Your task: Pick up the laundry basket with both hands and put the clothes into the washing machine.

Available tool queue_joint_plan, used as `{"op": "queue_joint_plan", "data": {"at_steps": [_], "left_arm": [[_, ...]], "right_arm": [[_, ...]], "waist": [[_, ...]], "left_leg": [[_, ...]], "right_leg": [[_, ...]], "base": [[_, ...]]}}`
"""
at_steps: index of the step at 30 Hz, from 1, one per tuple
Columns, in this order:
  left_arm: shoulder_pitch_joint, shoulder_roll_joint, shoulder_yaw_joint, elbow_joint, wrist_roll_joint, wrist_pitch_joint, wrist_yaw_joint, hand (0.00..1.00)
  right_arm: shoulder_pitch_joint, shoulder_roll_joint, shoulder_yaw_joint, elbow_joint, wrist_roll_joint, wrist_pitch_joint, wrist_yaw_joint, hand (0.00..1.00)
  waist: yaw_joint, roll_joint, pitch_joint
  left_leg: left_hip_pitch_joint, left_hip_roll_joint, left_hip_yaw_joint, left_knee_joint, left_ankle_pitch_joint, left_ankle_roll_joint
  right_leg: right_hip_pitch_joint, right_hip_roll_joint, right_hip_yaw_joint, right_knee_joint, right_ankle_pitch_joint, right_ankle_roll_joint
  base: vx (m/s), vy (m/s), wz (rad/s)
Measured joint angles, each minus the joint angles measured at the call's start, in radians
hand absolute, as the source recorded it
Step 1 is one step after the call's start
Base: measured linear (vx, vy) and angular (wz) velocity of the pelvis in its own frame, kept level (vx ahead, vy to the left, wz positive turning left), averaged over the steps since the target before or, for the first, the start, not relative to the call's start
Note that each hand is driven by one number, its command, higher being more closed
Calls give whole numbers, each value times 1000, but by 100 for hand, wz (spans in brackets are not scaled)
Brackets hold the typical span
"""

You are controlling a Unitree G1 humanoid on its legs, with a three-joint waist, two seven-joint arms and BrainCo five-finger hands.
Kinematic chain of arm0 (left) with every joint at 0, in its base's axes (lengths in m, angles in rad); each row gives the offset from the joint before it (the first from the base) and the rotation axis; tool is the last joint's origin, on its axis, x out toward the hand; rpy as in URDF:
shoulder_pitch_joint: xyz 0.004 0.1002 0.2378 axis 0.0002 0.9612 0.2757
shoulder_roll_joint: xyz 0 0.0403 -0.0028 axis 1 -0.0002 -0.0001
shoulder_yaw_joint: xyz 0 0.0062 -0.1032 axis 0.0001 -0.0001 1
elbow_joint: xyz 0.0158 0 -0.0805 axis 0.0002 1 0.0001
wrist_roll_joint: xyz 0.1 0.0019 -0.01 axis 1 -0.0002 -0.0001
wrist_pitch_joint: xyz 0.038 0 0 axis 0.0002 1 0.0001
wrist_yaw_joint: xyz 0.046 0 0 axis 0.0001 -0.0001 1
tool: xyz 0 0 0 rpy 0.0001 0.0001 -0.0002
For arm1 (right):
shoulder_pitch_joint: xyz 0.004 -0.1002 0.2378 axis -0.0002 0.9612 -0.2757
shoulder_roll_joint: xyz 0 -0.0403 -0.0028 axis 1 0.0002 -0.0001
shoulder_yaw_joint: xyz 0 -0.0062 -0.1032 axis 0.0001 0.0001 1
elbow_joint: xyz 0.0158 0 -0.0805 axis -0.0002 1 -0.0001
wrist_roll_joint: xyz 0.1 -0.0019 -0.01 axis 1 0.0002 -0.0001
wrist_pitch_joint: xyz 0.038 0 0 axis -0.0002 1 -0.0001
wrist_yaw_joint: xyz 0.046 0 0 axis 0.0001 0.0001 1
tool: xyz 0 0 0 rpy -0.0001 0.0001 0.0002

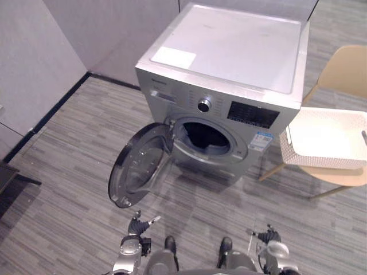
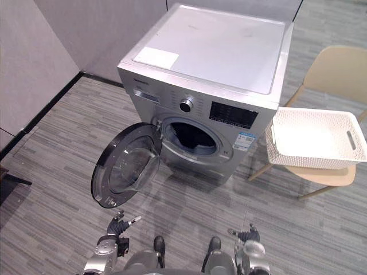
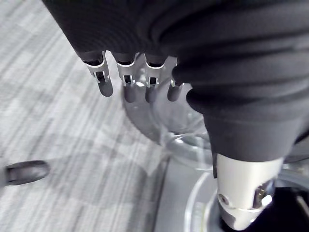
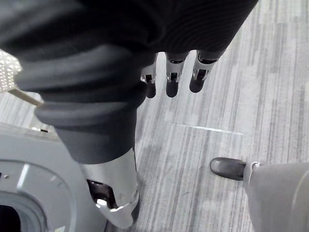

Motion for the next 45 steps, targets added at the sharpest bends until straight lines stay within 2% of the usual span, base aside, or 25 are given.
{"op": "queue_joint_plan", "data": {"at_steps": [5, 9, 12, 14, 18, 24, 27, 31, 33, 34, 37, 41, 45], "left_arm": [[-54, 105, 107, -89, 12, -43, 84, 0], [-71, 167, 171, -86, 22, -45, 130, 0], [-92, 270, 200, 21, 29, -44, 143, 0], [-128, 342, 199, 141, 64, -36, 137, 0], [-175, 398, 159, 224, 116, -27, 109, 0], [-285, 389, -6, 381, 215, -25, 44, 0], [-349, 381, -18, 422, 248, -12, 49, 0], [-383, 364, -99, 422, 270, -5, 37, 0], [-382, 339, -157, 410, 288, -11, 30, 0], [-379, 321, -190, 381, 289, -19, 29, 0], [-377, 270, -253, 337, 293, -23, 27, 0], [-387, 183, -328, 299, 263, 4, 53, 0], [-457, 181, -440, 299, 254, 57, 63, 0]], "right_arm": [[12, -2, 2, 0, 0, -11, 1, 0], [6, -21, 6, 0, 0, -14, 1, 0], [-13, -52, 8, 2, 0, -15, 1, 0], [-21, -59, 12, 2, -1, -16, 1, 0], [-31, -59, 45, 0, -1, -17, 1, 0], [-33, -60, 68, -74, -2, -19, 0, 0], [-41, -61, 80, -111, -2, -23, -3, 0], [-69, -58, 91, -131, -2, -37, -3, 0], [-69, -59, 91, -142, -2, -39, -7, 0], [-69, -59, 91, -147, -2, -39, -9, 0], [-85, -44, 96, -148, -2, -39, -11, 0], [-94, -28, 96, -144, -2, -36, -28, 0], [-120, -28, 114, -139, -4, -33, -46, 0]], "waist": [[-5, 14, -34], [-6, 9, -34], [-5, -1, -29], [-2, -20, -19], [-1, -58, 10], [0, -63, 51], [5, -65, 68], [8, -64, 70], [16, -60, 72], [30, -55, 74], [32, -53, 75], [28, -52, 75], [24, -49, 83]], "left_leg": [[13, -19, -1, -31, 25, 28], [26, -14, -1, -33, 25, 28], [27, -9, 12, -44, 25, 28], [0, -8, 30, -44, 25, 28], [-87, -8, 47, -9, 24, 29], [-209, 8, 88, 69, 3, 32], [-263, 34, 109, 118, -13, 23], [-307, 56, 111, 156, -26, 15], [-310, 60, 111, 164, -30, 12], [-309, 60, 110, 164, -30, 12], [-308, 59, 108, 163, -29, 12], [-307, 45, 110, 159, -27, 11], [-315, 23, 136, 136, -13, 9]], "right_leg": [[14, 0, 0, -41, 23, 11], [29, 10, 5, -55, 27, 7], [20, 19, 24, -73, 39, -10], [-21, 21, 48, -73, 52, -13], [-102, 18, 71, -73, 78, -20], [-214, 26, 115, -69, 109, -35], [-253, 45, 130, -69, 120, -47], [-286, 61, 139, -69, 125, -53], [-287, 64, 140, -69, 126, -54], [-287, 66, 142, -69, 126, -54], [-287, 65, 145, -69, 127, -52], [-289, 52, 150, -69, 136, -38], [-322, 29, 174, -65, 153, -15]], "base": [[61, 39, -1], [64, -25, -7], [4, -15, -21], [-62, 4, -27], [-89, 19, -16], [-56, 11, -21], [-56, -37, -18], [-43, -53, -12], [-23, -33, -4], [0, 0, 0], [-38, -5, 0], [-40, 16, 1], [-68, 36, -5]]}}
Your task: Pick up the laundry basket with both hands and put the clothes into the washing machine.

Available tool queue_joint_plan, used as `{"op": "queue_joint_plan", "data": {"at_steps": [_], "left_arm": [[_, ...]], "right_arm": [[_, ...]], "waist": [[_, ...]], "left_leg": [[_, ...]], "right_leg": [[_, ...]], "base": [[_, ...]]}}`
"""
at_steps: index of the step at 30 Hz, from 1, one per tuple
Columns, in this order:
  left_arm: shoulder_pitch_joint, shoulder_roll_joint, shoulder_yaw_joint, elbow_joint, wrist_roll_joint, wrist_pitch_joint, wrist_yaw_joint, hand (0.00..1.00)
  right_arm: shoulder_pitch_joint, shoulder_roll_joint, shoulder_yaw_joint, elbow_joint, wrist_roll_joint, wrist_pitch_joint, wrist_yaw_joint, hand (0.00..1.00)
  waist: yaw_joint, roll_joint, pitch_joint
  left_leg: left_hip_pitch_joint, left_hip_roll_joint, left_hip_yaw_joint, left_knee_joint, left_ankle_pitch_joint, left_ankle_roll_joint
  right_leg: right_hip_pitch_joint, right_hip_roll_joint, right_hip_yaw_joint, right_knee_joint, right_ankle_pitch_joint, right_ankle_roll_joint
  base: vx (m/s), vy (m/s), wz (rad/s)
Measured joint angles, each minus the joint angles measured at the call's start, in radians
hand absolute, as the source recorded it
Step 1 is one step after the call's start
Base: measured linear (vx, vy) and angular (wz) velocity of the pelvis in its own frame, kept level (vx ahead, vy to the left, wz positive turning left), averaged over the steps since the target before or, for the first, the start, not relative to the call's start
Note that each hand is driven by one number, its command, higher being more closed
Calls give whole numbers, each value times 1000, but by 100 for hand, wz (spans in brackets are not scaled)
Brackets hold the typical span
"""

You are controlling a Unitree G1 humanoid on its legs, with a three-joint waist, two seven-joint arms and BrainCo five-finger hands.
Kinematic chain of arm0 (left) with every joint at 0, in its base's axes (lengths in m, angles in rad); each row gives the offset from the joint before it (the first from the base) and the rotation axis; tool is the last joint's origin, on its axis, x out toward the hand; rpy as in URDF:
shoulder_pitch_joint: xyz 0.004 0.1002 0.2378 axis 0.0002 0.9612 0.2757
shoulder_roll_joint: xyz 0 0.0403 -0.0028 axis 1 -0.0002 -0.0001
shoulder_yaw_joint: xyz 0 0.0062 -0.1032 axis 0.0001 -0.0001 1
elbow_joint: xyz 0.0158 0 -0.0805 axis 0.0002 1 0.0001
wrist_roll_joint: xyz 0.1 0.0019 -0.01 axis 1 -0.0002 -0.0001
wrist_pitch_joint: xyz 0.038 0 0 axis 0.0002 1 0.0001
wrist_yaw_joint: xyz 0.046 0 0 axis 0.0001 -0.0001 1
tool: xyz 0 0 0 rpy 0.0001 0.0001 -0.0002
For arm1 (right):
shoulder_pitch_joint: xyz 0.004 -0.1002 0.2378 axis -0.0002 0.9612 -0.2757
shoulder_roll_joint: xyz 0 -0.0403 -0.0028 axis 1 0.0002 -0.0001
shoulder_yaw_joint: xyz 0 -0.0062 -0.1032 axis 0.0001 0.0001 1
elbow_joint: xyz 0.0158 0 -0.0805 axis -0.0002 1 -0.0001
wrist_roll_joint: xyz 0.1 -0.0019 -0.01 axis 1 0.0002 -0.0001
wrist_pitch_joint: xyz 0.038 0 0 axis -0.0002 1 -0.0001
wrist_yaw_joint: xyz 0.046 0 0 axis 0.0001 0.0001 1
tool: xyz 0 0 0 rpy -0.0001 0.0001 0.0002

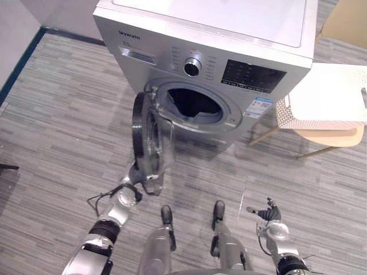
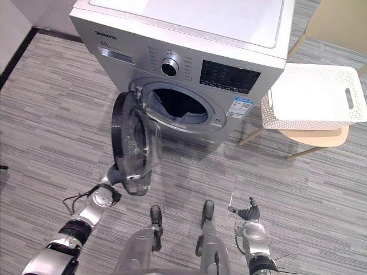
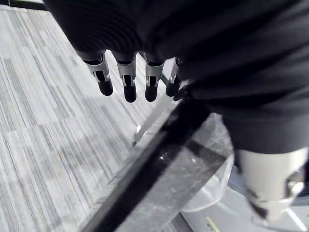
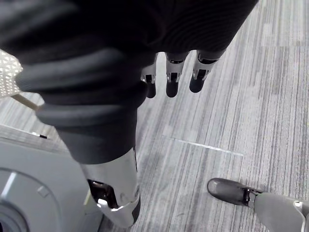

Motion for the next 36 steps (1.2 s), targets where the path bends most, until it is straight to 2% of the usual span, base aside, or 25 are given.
{"op": "queue_joint_plan", "data": {"at_steps": [3, 4, 5, 6, 7, 8, 9, 10, 11, 12, 13, 14, 15, 16, 17, 18, 19, 20, 21, 23, 25, 26, 27, 30, 36], "left_arm": [[-57, 28, -62, 5, 1, 37, 7, 0], [-87, 36, -85, 7, 0, 52, 7, 0], [-116, 46, -112, 23, 0, 53, 8, 0], [-150, 63, -130, 43, 1, 53, 9, 0], [-187, 74, -150, 54, 1, 53, 9, 0], [-253, 100, -179, 61, 3, 52, -4, 0], [-295, 121, -188, 61, 6, 52, -32, 0], [-310, 142, -186, 59, 6, 51, -31, 0], [-342, 167, -180, 60, 5, 48, -29, 0], [-380, 181, -163, 59, 2, 50, -28, 0], [-433, 206, -142, 59, -2, 61, -29, 0], [-441, 214, -141, 60, -6, 65, -29, 0], [-478, 245, -136, 55, -21, 75, -29, 0], [-477, 252, -70, 44, -54, 85, 4, 0], [-477, 235, -50, 44, -73, 91, 23, 0], [-488, 195, -1, 14, -115, 92, 59, 0], [-487, 152, 31, -23, -155, 88, 76, 0], [-487, 131, 35, -36, -168, 84, 75, 0], [-475, 100, 52, -79, -192, 62, 83, 0], [-472, 50, 82, -137, -251, 25, 111, 0], [-481, -31, 89, -198, -318, -43, 126, 0], [-482, -37, 89, -198, -321, -47, 126, 0], [-500, -96, 89, -198, -367, -72, 137, 0], [-543, -127, 93, -198, -413, -81, 144, 0], [-565, -164, 96, -195, -423, -83, 159, 0]], "right_arm": [[-16, 2, 30, -21, -21, -3, 0, 0], [-16, 8, 30, -26, -29, -5, -1, 0], [-15, 6, 32, -40, -35, -5, -1, 0], [-27, 2, 27, -51, -37, -6, -3, 0], [-35, 0, 25, -49, -37, -6, -4, 0], [-34, 13, 27, -37, -38, -5, -4, 0], [-23, 35, 41, -30, -39, -4, -2, 0], [-30, 38, 45, -37, -39, -4, -2, 0], [-33, 45, 46, -61, -39, -6, -4, 0], [-52, 49, 44, -56, -39, -5, -6, 0], [-75, 86, 40, -38, -39, 9, -6, 0], [-73, 97, 41, -39, -39, 9, -6, 0], [-40, 138, 58, -49, -39, 5, -9, 0], [-40, 132, 85, -70, -41, -2, -7, 0], [-27, 123, 84, -92, -41, -1, -9, 0], [-23, 116, 71, -96, -40, 4, -17, 0], [3, 117, 62, -93, -40, 14, -22, 0], [26, 123, 63, -96, -40, 19, -23, 0], [42, 128, 71, -96, -40, 25, -23, 0], [46, 132, 98, -117, -40, 21, -24, 0], [49, 133, 115, -146, -40, 21, -25, 0], [50, 133, 116, -147, -40, 21, -25, 0], [50, 134, 121, -160, -39, 21, -28, 0], [51, 134, 121, -180, -36, 18, -36, 0], [110, 129, 120, -178, -36, 19, -43, 0]], "waist": [[-2, 1, 23], [-10, -7, 29], [-17, 19, 24], [-16, 53, 33], [-12, 70, 50], [-32, 58, 75], [-37, 25, 78], [-32, 23, 77], [-24, 39, 77], [-8, 55, 84], [-14, 33, 105], [-22, 21, 107], [-64, -62, 102], [-54, -59, 104], [-36, -48, 104], [-32, -53, 110], [-52, -54, 110], [-65, -58, 107], [-62, -61, 107], [-69, -63, 105], [-78, -64, 104], [-78, -64, 104], [-85, -63, 103], [-113, -64, 102], [-105, -60, 100]], "left_leg": [[-13, -12, 52, 2, -4, 4], [-31, -27, 65, -1, -3, 2], [-45, -19, 69, 34, -16, 10], [-45, 0, 83, -15, -14, 45], [-49, 12, 95, -32, -9, 40], [-63, -7, 95, -36, -1, -5], [-126, 3, 103, 129, -7, 7], [-146, 21, 102, 192, -52, 36], [-137, 34, 117, 105, -73, 35], [-149, 70, 161, 53, -37, 29], [-156, 88, 177, 11, 15, -41], [-157, 83, 177, 7, 19, -55], [-222, 63, 176, 181, 1, -63], [-283, 133, 113, 408, -92, 10], [-224, 139, 105, 330, -141, -13], [-209, 120, 141, 210, -148, -10], [-194, 103, 164, 162, -104, -9], [-191, 93, 162, 170, -95, -8], [-191, 99, 162, 199, -87, -11], [-191, 109, 173, 219, -94, 0], [-191, 109, 190, 237, -98, 20], [-191, 110, 190, 239, -99, 21], [-191, 120, 194, 274, -110, 40], [-190, 122, 186, 289, -120, 53], [-128, 117, 139, 262, -123, 49]], "right_leg": [[-45, -18, 64, -3, 2, 26], [-65, -23, 96, -13, -33, 68], [-80, -18, 109, -40, -81, 129], [-97, 7, 132, -8, -65, 107], [-135, 32, 150, 73, -47, 67], [-166, 35, 164, 176, -45, 55], [-184, 21, 168, 165, -88, 25], [-200, 34, 180, 144, -97, 39], [-204, 54, 195, 72, -107, 66], [-251, 88, 192, 131, -87, 28], [-310, 119, 173, 382, -127, -16], [-304, 113, 170, 405, -139, -16], [-267, 62, 174, 344, -216, -21], [-279, 101, 154, 290, -218, -25], [-272, 121, 144, 236, -213, -22], [-291, 103, 139, 234, -157, -37], [-253, 88, 131, 213, -110, -57], [-204, 75, 129, 177, -89, -45], [-167, 77, 122, 96, -49, -24], [-148, 75, 141, 58, -32, -35], [-137, 72, 149, 21, -6, -57], [-136, 72, 150, 19, -3, -54], [-127, 76, 167, 7, 13, -33], [-125, 78, 178, -6, 37, -15], [-76, 87, 174, -6, 40, -14]], "base": [[-110, 28, -23], [-105, 55, -17], [-60, 41, -29], [-29, 26, -33], [-45, 51, 14], [-83, 32, 65], [-58, 23, 52], [-31, -32, -9], [-45, -48, -63], [-90, -66, -44], [-85, -59, -9], [-70, -32, 72], [-92, -71, 23], [-115, -47, -24], [-120, -16, -102], [2, 39, -27], [26, 15, 36], [98, -23, 43], [0, 0, 0], [12, 8, -38], [31, 0, -37], [17, -5, -46], [16, -8, -41], [35, -32, -35], [32, -62, -8]]}}
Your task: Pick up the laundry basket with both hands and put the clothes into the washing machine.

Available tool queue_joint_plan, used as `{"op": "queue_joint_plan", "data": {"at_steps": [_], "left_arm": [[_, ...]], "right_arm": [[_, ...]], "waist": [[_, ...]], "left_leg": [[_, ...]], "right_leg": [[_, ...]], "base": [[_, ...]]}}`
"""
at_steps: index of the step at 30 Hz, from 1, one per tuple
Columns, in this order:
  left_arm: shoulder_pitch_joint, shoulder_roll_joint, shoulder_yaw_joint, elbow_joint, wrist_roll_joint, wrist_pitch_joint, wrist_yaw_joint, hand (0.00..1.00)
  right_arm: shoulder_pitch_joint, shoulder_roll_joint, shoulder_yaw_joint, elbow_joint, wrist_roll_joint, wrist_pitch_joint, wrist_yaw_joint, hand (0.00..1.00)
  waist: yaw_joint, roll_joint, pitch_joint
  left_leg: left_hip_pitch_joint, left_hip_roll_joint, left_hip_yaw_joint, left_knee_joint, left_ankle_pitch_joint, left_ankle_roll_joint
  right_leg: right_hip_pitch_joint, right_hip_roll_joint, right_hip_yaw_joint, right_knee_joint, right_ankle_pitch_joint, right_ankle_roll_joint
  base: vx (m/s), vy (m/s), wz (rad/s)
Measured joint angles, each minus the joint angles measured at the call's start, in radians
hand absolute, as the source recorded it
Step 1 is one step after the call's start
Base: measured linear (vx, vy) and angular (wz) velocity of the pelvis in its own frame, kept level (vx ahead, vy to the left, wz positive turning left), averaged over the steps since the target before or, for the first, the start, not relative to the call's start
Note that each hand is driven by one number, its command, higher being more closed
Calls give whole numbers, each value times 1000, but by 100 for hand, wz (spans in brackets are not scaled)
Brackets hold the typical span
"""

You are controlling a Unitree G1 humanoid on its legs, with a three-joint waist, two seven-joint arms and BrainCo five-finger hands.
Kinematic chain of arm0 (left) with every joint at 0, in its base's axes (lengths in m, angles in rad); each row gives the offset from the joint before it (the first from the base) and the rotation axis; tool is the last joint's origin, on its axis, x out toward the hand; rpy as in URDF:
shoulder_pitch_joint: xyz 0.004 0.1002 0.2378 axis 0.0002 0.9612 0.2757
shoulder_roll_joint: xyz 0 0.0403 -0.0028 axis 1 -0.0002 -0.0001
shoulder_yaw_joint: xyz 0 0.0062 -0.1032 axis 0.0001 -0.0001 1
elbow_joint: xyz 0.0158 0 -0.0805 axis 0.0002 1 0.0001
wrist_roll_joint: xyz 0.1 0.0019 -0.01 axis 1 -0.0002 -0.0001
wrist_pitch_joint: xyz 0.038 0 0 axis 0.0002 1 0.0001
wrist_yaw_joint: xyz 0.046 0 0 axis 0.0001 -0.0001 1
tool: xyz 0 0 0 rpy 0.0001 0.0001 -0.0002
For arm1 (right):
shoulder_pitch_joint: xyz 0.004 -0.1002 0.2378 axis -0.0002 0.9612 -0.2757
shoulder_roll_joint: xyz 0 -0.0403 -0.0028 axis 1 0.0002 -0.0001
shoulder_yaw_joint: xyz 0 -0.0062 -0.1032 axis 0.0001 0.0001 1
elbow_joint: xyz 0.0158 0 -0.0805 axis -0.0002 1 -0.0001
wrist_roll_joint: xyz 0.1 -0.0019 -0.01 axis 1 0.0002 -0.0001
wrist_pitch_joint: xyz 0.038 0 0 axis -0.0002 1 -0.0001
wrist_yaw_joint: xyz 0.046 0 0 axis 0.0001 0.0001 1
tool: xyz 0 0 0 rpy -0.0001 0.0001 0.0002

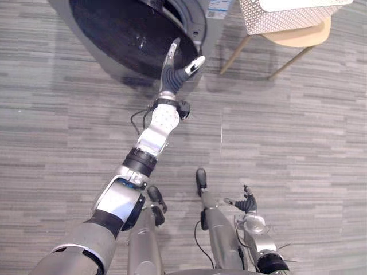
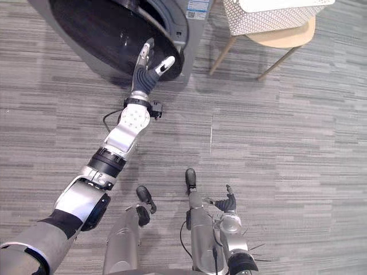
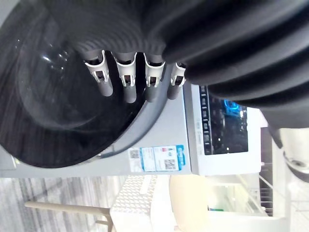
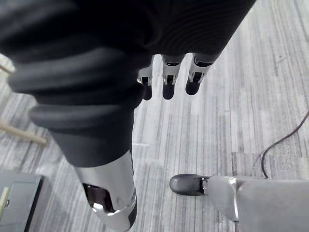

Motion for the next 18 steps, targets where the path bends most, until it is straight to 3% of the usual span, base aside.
{"op": "queue_joint_plan", "data": {"at_steps": [6, 10, 13, 15, 18], "left_arm": [[7, 44, -24, 128, 52, 4, -42, 0], [-126, 170, -95, 332, 312, 44, -133, 0], [-187, 217, -100, 338, 400, 48, -151, 0], [-180, 216, -94, 333, 395, 47, -151, 0], [-47, 154, -51, 263, 363, 38, -149, 0]], "right_arm": [[36, -14, -1, 35, 0, 1, 2, 0], [35, -49, -2, 52, 0, 0, 4, 0], [35, -68, -3, 50, 2, -19, 4, 0], [38, -69, -2, 51, 7, -23, 10, 0], [52, -62, -2, 53, 8, -23, 20, 0]], "waist": [[5, 21, -55], [4, 24, -59], [4, 23, -60], [5, 24, -62], [1, 34, -83]], "left_leg": [[6, -20, -31, -27, 7, -9], [-21, -21, -42, -24, 12, -16], [-60, -15, -48, -30, 17, -17], [-62, -15, -64, -37, 28, -22], [-33, -12, -97, -60, 64, -31]], "right_leg": [[9, -9, -10, 0, 0, 0], [-6, -10, -10, -14, 24, 15], [-44, -5, -10, -19, 51, 20], [-43, -1, -24, -19, 52, 20], [-7, 9, -47, -22, 51, 20]], "base": [[-27, -58, 11], [-65, -81, 5], [-75, -73, 3], [-19, -98, 12], [31, -92, 21]]}}
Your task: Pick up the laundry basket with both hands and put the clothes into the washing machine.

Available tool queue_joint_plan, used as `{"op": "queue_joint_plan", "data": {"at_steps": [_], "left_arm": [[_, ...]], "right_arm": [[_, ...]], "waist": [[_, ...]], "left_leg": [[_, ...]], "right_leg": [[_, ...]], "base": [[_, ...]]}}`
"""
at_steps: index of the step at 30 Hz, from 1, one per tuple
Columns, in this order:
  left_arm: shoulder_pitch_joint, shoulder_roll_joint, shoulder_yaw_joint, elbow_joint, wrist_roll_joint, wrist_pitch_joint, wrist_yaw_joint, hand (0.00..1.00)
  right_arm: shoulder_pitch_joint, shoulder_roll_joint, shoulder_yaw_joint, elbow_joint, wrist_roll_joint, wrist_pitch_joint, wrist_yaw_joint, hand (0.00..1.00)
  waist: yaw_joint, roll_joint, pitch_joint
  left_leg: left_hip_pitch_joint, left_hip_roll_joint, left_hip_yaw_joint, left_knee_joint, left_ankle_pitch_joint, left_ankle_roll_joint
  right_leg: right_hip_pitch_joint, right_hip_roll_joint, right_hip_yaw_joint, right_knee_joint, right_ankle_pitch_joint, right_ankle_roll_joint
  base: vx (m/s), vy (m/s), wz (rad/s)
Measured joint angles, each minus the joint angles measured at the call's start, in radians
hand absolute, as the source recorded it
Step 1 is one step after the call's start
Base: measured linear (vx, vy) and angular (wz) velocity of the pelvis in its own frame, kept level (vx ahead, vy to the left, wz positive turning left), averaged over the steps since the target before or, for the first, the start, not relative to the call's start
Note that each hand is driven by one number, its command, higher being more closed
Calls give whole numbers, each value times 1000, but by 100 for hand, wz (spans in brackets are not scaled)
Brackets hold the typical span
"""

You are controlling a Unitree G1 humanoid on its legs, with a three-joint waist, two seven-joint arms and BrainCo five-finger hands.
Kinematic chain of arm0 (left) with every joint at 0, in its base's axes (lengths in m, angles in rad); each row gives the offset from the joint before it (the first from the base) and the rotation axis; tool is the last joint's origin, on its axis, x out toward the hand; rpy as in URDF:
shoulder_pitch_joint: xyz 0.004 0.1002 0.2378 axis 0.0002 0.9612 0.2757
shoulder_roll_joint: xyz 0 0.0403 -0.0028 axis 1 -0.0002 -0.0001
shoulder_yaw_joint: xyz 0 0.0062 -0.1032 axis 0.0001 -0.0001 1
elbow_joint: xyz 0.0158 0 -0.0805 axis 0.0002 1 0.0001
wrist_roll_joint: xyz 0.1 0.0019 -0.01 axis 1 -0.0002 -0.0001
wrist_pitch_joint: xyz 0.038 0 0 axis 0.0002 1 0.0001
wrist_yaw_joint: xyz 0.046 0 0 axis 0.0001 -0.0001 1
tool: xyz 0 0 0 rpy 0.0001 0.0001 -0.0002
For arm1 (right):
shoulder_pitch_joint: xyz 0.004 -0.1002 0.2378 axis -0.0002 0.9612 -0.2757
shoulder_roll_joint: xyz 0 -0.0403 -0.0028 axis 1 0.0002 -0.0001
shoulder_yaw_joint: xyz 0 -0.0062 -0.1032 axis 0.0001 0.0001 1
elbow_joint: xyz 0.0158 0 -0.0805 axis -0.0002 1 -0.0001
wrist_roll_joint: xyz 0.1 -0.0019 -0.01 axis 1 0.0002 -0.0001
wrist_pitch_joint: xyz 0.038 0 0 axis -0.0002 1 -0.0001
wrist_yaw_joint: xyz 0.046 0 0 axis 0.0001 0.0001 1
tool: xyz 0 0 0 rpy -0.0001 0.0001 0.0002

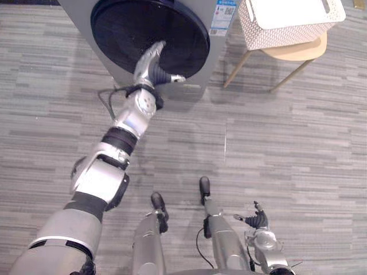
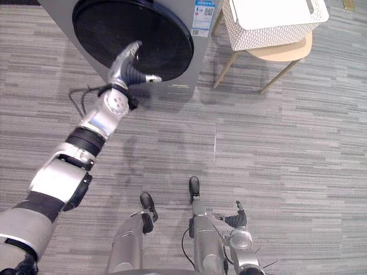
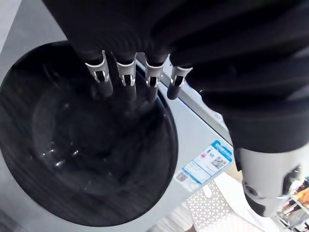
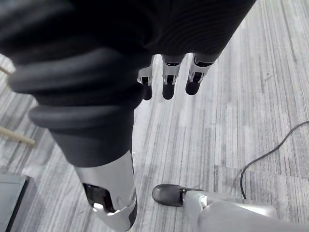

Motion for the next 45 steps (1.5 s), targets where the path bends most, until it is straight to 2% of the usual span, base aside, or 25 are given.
{"op": "queue_joint_plan", "data": {"at_steps": [4, 6, 8, 11, 14, 17, 19, 23, 26, 27, 28, 29, 30, 31, 32, 34, 36, 37, 38, 39, 40, 41, 42, 43, 45], "left_arm": [[322, -98, 69, -32, -92, -18, -3, 0], [524, -140, 133, -37, -149, -18, -4, 0], [739, -173, 204, -38, -219, -17, -8, 0], [920, -182, 296, -3, -246, -15, -26, 0], [1003, -184, 366, 62, -244, -15, -49, 0], [1055, -193, 411, 112, -243, -12, -67, 0], [1079, -220, 443, 113, -244, -13, -69, 0], [1111, -227, 525, 122, -244, -14, -68, 0], [1150, -223, 556, 119, -244, -15, -68, 0], [1156, -215, 555, 120, -246, -14, -68, 0], [1158, -217, 555, 121, -246, -14, -68, 0], [1174, -219, 554, 111, -246, -15, -68, 0], [1172, -216, 552, 111, -249, -14, -68, 0], [1167, -209, 547, 110, -259, -14, -68, 0], [1158, -207, 545, 110, -265, -15, -67, 0], [1131, -207, 549, 112, -267, -15, -67, 0], [1100, -229, 552, 112, -284, -16, -66, 0], [1086, -241, 558, 112, -284, -19, -67, 0], [1077, -245, 559, 112, -284, -21, -67, 0], [1071, -259, 562, 112, -284, -24, -67, 0], [1072, -294, 561, 112, -283, -31, -68, 0], [1072, -303, 562, 112, -283, -37, -68, 0], [1073, -312, 579, 114, -283, -33, -69, 0], [1076, -321, 624, 112, -283, -31, -68, 0], [1086, -314, 641, 110, -283, -29, -68, 0]], "right_arm": [[18, 14, -20, 34, -2, 18, 2, 0], [26, 23, -38, 74, -2, 31, 2, 0], [21, 22, -85, 120, 0, 47, 3, 0], [17, 16, -134, 175, 10, 49, 4, 0], [9, 11, -149, 205, 14, 49, 6, 0], [12, 12, -166, 204, 32, 47, 22, 0], [0, 4, -179, 198, 38, 45, 23, 0], [-30, 1, -185, 206, 38, 46, 27, 0], [-41, 4, -183, 208, 30, 48, 41, 0], [-30, 8, -179, 209, 29, 48, 45, 0], [-33, 8, -175, 209, 29, 49, 47, 0], [-33, 13, -144, 208, 29, 49, 49, 0], [-39, 17, -134, 211, 28, 48, 51, 0], [-40, 26, -134, 222, 28, 47, 54, 0], [-40, 38, -134, 227, 28, 48, 64, 0], [-44, 32, -134, 225, 28, 47, 66, 0], [-48, 19, -135, 224, 28, 48, 67, 0], [-41, 14, -136, 220, 28, 49, 67, 0], [-32, 13, -137, 215, 28, 50, 67, 0], [-12, 4, -137, 186, 25, 53, 68, 0], [-7, -4, -138, 160, 8, 57, 69, 0], [-11, -6, -137, 146, 2, 58, 70, 0], [-16, -7, -134, 128, -11, 57, 73, 0], [-16, 5, -127, 115, -14, 57, 81, 0], [-26, 23, -104, 112, -25, 57, 87, 0]], "waist": [[8, 19, -23], [35, 25, -60], [54, 51, -98], [86, 59, -108], [87, 66, -113], [88, 71, -114], [92, 73, -115], [116, 68, -115], [119, 64, -114], [111, 53, -110], [114, 55, -109], [110, 54, -105], [110, 55, -93], [102, 65, -84], [103, 43, -81], [98, 35, -73], [85, 45, -57], [79, 42, -49], [83, 35, -46], [75, 31, -44], [78, 66, -39], [79, 76, -40], [74, 86, -38], [78, 95, -36], [97, 85, -33]], "left_leg": [[111, -4, -15, -39, 13, -13], [150, -10, -20, -55, 10, -18], [186, -26, -49, -112, 20, -44], [257, -49, -90, -200, 51, -62], [275, -54, -114, -217, 54, -65], [254, 4, -3, -122, 31, -23], [260, 35, 128, -105, 31, -19], [257, -12, 125, -81, -14, -2], [234, -40, 70, 25, -120, 13], [234, -57, 47, 62, -157, 23], [235, -61, 28, 77, -175, 27], [274, -72, -9, 72, -192, 45], [295, -76, -31, 69, -193, 53], [318, -74, -73, 66, -201, 67], [373, -89, -118, 25, -207, 75], [428, -107, -170, -22, -204, 71], [497, -121, -235, -64, -206, 74], [545, -136, -282, -93, -205, 74], [573, -147, -304, -106, -206, 73], [616, -147, -356, -111, -218, 53], [618, -116, -383, -69, -215, 37], [604, -108, -381, -23, -206, 23], [544, -79, -361, 132, -182, -15], [472, -25, -324, 331, -118, -51], [402, 76, -222, 546, -117, -55]], "right_leg": [[112, 4, -34, -13, -24, -22], [152, -1, -53, -8, -71, -40], [179, -7, -93, -1, -101, -45], [234, -16, -133, -2, -130, -41], [276, -23, -203, 7, -159, -32], [332, -36, -305, 18, -191, -18], [344, -65, -353, 35, -209, 4], [347, -118, -366, 77, -256, 67], [345, -187, -386, 222, -367, 143], [329, -223, -377, 343, -375, 110], [296, -239, -357, 441, -376, 104], [174, -266, -262, 743, -306, 43], [134, -266, -229, 825, -304, 46], [107, -239, -209, 881, -367, 64], [74, -178, -201, 852, -441, 36], [38, -109, -199, 695, -448, 22], [12, -45, -175, 498, -411, 1], [15, -26, -136, 360, -342, 2], [14, -24, -105, 312, -306, -1], [29, -26, -72, 357, -187, -59], [29, -30, -128, 449, -274, -82], [30, -35, -149, 485, -306, -102], [57, -37, -199, 528, -363, -129], [122, -9, -237, 518, -397, -153], [231, 35, -250, 462, -411, -172]], "base": [[75, -83, 19], [39, -80, 22], [19, -95, 47], [16, -56, 52], [16, -7, 75], [25, 49, 93], [66, 136, 80], [114, 181, 30], [190, 214, 49], [219, 129, 62], [376, 233, 78], [353, 208, 63], [370, 186, 80], [441, 64, 99], [443, 26, 99], [527, -42, 117], [530, -107, 134], [591, -197, 118], [730, -307, 166], [733, -348, 150], [605, -294, 144], [574, -269, 113], [555, -282, 100], [535, -288, 80], [477, -246, 28]]}}
